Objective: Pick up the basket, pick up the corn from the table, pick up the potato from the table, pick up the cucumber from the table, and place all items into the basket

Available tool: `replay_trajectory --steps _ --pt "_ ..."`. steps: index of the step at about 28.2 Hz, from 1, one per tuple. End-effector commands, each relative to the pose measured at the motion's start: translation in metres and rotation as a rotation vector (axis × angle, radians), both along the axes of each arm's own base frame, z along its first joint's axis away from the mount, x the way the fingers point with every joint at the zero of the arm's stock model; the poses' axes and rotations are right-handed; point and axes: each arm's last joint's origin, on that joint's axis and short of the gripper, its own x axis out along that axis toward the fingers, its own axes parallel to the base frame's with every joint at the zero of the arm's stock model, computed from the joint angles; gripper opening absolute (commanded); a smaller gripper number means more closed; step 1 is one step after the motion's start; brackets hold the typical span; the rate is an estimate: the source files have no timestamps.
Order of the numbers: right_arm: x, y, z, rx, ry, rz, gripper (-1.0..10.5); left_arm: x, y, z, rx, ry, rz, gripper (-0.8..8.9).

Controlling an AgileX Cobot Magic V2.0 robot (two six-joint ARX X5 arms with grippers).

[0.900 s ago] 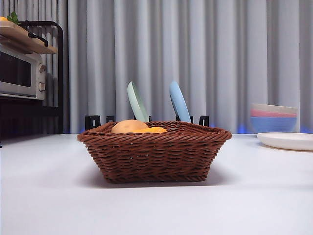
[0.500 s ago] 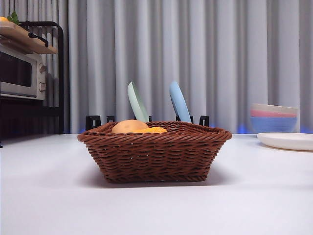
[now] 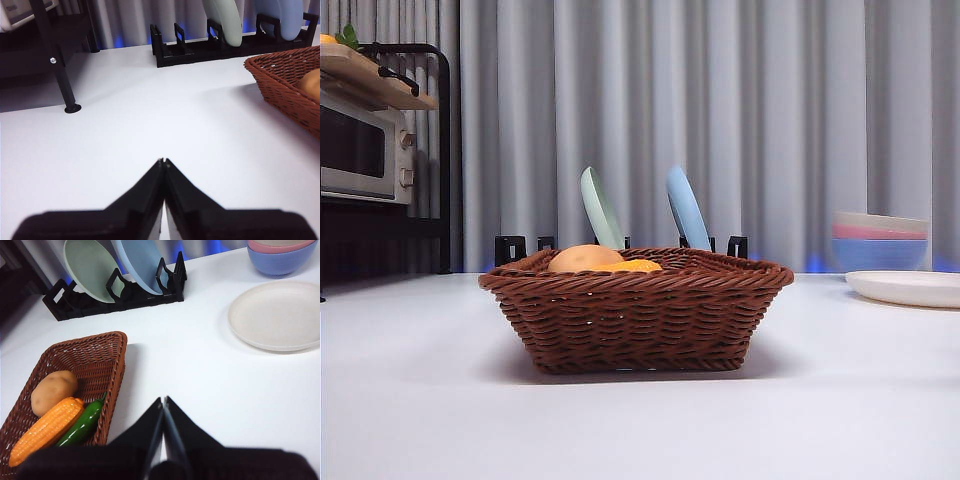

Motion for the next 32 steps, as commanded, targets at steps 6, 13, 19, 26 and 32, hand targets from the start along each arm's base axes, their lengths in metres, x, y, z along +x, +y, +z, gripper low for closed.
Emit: replay_trajectory --steps 6,13,19,26,32 --pt "-0.005 -0.003 0.003 -0.039 -0.046 -0.05 0.0 0.0 0.0 -0.004 0.012 0.01 0.001 -0.01" --pt "-0.005 -0.005 0.017 -0.17 -0.377 -0.037 0.0 0.0 0.0 -0.004 0.012 0.01 0.001 -0.01" --pt "-0.01 -0.007 -0.014 -0.186 -0.528 0.061 0.0 0.0 0.0 -0.004 0.013 0.01 0.001 -0.01" --pt "-0.012 -0.014 -0.072 -0.201 -0.461 0.004 0.0 0.0 0.0 -0.004 0.012 0.01 0.001 -0.01" --pt "-0.011 -0.014 -0.102 -0.204 -0.439 0.005 0.0 0.0 0.0 -0.004 0.012 0.01 0.001 -0.01"
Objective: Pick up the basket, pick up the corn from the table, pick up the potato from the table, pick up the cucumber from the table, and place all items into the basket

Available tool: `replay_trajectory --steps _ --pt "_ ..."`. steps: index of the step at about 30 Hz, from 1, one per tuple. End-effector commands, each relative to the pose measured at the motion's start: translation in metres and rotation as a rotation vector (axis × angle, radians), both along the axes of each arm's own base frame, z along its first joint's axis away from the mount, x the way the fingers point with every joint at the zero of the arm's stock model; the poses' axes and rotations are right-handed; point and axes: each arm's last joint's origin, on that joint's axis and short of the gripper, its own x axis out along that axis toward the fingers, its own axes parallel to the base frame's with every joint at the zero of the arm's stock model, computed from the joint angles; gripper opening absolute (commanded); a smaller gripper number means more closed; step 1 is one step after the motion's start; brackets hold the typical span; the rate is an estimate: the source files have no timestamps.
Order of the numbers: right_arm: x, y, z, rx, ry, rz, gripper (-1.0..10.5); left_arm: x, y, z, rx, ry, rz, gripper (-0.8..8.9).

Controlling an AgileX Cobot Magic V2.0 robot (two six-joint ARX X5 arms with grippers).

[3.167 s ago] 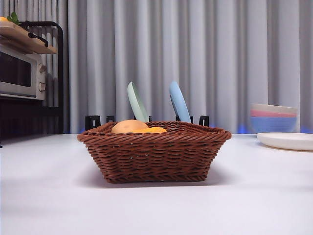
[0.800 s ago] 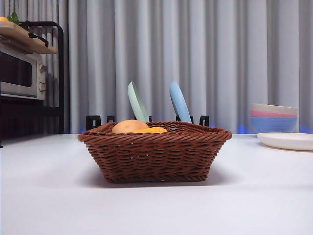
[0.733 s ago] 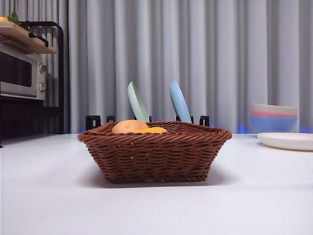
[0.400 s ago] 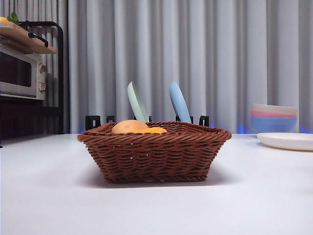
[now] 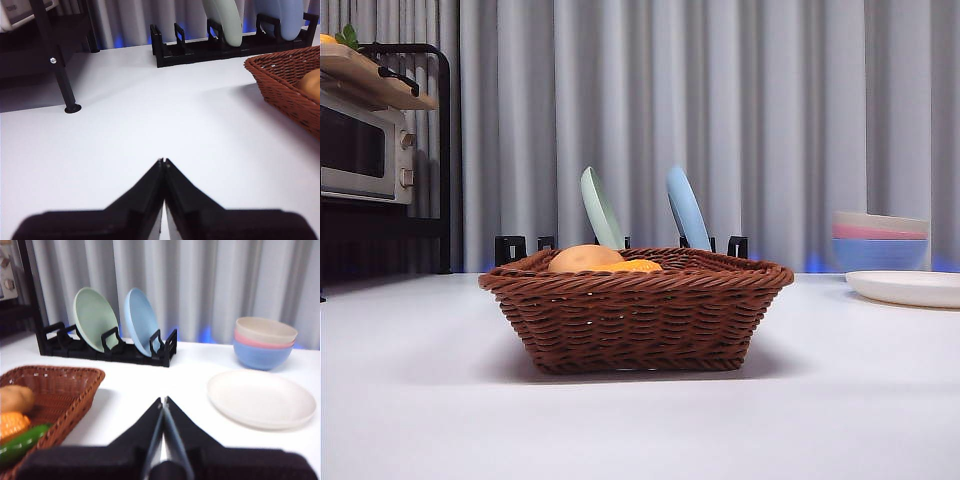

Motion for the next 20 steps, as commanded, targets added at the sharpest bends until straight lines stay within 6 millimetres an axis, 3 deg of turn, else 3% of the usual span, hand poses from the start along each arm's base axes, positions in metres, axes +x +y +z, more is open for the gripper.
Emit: replay_trajectory --steps 1,12,20 --pt "0.001 0.0 -0.011 -0.005 0.003 -0.002 0.0 0.0 0.0 -0.004 0.012 0.01 0.001 -0.01" --pt "0.005 0.0 -0.044 0.038 0.059 -0.002 0.0 0.0 0.0 -0.004 0.012 0.01 0.001 -0.01" --pt "0.004 0.0 -0.046 0.048 0.087 -0.004 0.0 0.0 0.0 -0.004 0.012 0.01 0.001 -0.01"
